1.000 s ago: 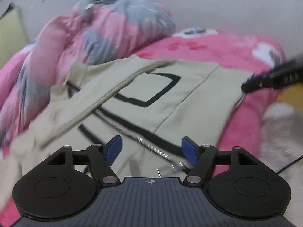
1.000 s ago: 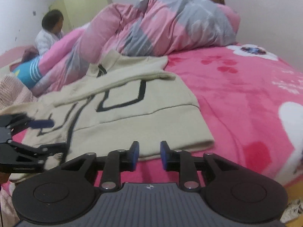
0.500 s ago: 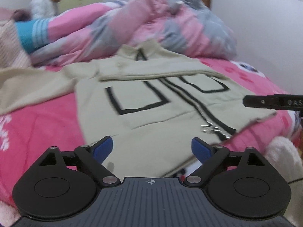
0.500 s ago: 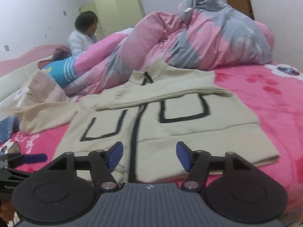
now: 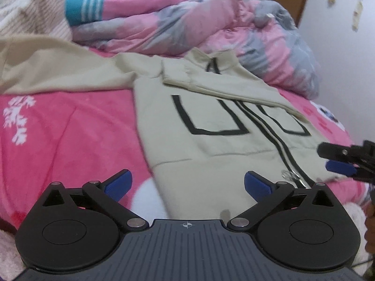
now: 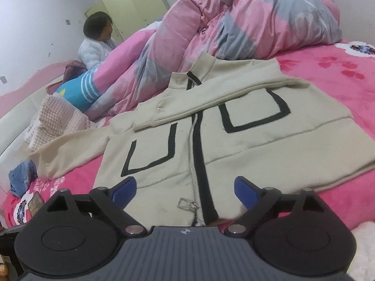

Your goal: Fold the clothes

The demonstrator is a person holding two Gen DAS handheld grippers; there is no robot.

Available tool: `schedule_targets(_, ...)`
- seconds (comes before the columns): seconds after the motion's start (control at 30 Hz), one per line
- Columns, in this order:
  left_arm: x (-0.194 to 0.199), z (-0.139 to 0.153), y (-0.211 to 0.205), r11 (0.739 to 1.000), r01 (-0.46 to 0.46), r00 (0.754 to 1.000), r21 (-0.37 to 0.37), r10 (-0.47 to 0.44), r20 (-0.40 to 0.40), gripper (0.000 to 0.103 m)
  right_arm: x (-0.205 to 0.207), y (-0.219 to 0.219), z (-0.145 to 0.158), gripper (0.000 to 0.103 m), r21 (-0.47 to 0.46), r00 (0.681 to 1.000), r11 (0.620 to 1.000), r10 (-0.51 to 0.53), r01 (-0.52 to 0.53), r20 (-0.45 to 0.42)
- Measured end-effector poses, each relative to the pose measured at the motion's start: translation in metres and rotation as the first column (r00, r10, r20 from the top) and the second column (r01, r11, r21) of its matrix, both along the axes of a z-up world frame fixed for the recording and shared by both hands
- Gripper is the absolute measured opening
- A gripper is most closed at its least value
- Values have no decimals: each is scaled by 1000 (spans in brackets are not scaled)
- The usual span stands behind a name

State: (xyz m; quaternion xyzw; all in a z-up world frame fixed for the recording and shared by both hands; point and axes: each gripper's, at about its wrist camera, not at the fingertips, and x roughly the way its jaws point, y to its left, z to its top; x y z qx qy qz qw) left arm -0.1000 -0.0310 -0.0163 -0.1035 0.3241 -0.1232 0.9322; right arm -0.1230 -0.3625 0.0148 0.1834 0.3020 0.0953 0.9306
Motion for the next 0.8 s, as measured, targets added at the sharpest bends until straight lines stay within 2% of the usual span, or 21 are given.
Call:
schedule_targets(0.13,17,4,12,999,7,1000,-39,-6,21,103,12,17,5,99,-39,1000,999,0,0,12)
schedule_targets(0.2,31,8,14,999,14,999,-34,-13,37,103,17,25,7,100,-57,1000,998,-3,5,24)
schedule_targets(0.4,92,25,4,999,17,994,48,-22,106,103,37,40,15,102,-114,995,992,-51,60,83)
schedule_targets(0.53,141,36,-16,992,74,975,105,-94,200,103,57,37,22,102,-206,990,974,-70,96,126)
schedule_targets(0.63,183,34,-31,986,108,962,126,-135,236,102,84,30,27,101,-286,985,951,-78,120,153)
schedule_targets(0.73,218,23,-39,985,123,963,122,-148,224,97,113,21,32,98,-341,977,929,-76,142,199)
schedule_targets(0.8,235,13,-42,985,128,964,119,-152,218,95,136,15,31,83,-388,972,909,-63,148,225)
